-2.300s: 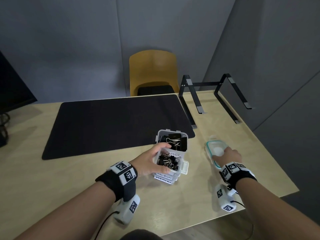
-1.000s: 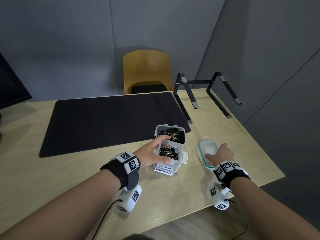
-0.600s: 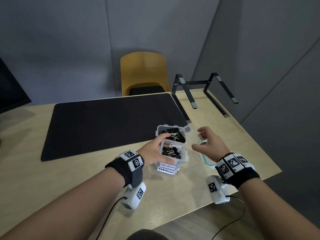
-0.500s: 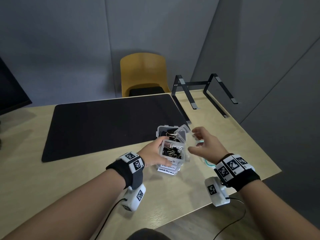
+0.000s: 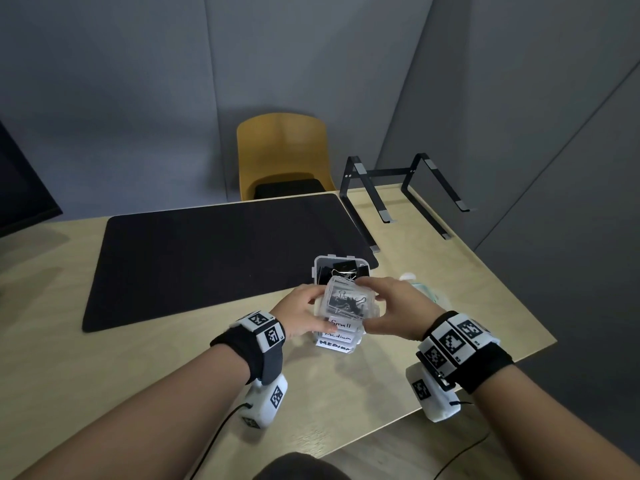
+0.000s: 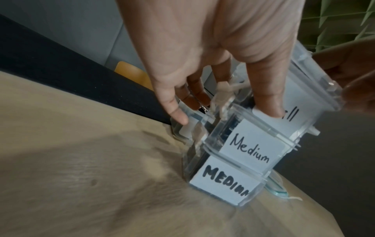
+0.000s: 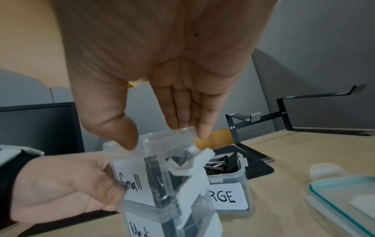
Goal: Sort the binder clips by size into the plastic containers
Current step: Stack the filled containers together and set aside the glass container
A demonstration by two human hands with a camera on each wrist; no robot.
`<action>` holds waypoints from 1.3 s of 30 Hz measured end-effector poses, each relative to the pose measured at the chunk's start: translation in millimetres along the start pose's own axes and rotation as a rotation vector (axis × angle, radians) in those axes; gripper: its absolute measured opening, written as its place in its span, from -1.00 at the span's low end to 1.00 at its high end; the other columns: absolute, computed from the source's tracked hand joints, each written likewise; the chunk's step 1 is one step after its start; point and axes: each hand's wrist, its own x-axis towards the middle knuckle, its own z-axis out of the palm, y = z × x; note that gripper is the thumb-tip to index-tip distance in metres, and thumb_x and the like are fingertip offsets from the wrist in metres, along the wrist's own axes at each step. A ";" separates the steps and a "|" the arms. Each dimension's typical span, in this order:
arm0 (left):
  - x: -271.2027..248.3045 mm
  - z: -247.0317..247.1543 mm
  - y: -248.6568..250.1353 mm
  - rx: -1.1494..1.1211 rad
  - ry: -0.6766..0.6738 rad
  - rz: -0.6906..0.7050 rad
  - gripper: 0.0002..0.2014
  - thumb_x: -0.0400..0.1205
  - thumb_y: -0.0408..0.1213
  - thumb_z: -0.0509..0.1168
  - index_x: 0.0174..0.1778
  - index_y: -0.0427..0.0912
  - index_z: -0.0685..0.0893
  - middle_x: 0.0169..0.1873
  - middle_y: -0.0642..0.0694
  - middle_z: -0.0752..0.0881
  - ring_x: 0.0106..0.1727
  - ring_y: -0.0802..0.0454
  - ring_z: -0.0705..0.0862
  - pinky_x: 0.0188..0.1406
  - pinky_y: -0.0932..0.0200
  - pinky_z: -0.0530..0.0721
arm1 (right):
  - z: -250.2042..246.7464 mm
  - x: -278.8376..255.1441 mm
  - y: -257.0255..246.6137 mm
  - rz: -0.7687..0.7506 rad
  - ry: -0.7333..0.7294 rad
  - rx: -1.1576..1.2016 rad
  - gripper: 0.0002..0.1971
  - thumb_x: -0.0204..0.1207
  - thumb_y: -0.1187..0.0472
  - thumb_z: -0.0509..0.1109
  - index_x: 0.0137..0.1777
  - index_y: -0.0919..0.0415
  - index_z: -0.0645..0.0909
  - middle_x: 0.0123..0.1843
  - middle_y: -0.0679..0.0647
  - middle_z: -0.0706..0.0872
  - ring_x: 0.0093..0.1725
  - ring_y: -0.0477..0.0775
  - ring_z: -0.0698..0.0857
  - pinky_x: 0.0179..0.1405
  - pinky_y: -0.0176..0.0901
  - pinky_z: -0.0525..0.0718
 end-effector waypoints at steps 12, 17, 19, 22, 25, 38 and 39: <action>-7.2 -7.7 11.8 -0.007 -0.028 0.004 -0.42 0.35 -0.40 0.55 0.25 0.08 0.58 -0.11 0.22 0.65 -0.09 0.19 0.65 -0.08 0.40 0.57 | -22.3 3.5 -22.2 0.012 -0.159 -0.168 -0.39 0.38 0.18 0.52 0.45 -0.01 0.46 0.37 -0.02 0.62 0.34 0.02 0.56 0.33 -0.08 0.52; -10.8 -12.0 8.1 -0.204 0.033 -0.014 -0.35 0.39 -0.57 0.40 0.42 -0.14 0.49 0.04 0.02 0.69 0.02 0.18 0.70 0.04 0.32 0.65 | -23.1 3.9 -23.3 0.040 -0.169 -0.181 -0.37 0.37 0.15 0.55 0.45 -0.06 0.45 0.36 -0.03 0.64 0.32 0.02 0.58 0.31 -0.05 0.54; -12.5 -13.2 9.7 -0.307 0.085 0.000 -0.41 0.38 -0.52 0.35 0.39 -0.23 0.54 -0.02 -0.04 0.72 -0.02 0.14 0.71 0.03 0.28 0.65 | -22.3 4.3 -23.3 0.037 -0.167 -0.196 -0.37 0.36 0.14 0.55 0.45 -0.05 0.46 0.36 -0.02 0.64 0.32 0.02 0.58 0.31 -0.04 0.55; -17.2 -15.2 13.4 -0.339 0.193 0.038 -0.59 0.30 -0.37 0.27 0.04 -0.01 0.77 -0.17 0.01 0.82 -0.05 0.10 0.76 0.10 0.18 0.66 | -20.0 5.0 -22.8 0.040 -0.164 -0.221 -0.35 0.37 0.12 0.55 0.47 -0.03 0.43 0.39 -0.01 0.62 0.35 0.03 0.57 0.32 -0.04 0.54; -22.5 -16.1 18.5 -0.345 0.199 0.065 -0.60 0.40 -0.50 0.29 -0.20 0.16 0.84 -0.22 0.10 0.84 -0.03 0.19 0.77 0.14 0.20 0.66 | -18.8 5.7 -22.5 0.049 -0.169 -0.228 -0.30 0.37 0.12 0.55 0.51 -0.03 0.39 0.42 -0.03 0.59 0.39 0.02 0.54 0.35 -0.08 0.51; -19.1 -14.4 26.2 -0.050 0.055 0.063 -0.45 0.51 -0.08 0.44 0.42 0.14 0.46 0.15 0.16 0.51 0.17 0.24 0.51 0.14 0.27 0.50 | -17.7 5.6 -15.8 0.088 -0.187 -0.098 -0.29 0.37 0.14 0.54 0.52 -0.10 0.36 0.43 -0.08 0.56 0.40 -0.03 0.51 0.35 -0.21 0.45; -19.0 -12.0 26.7 -0.081 0.026 0.059 -0.41 0.53 -0.11 0.43 0.48 0.14 0.41 0.23 0.15 0.48 0.23 0.24 0.50 0.18 0.28 0.50 | -17.4 4.5 -13.7 0.102 -0.191 -0.049 -0.29 0.38 0.10 0.53 0.53 -0.14 0.34 0.43 -0.09 0.56 0.39 -0.04 0.52 0.30 -0.24 0.45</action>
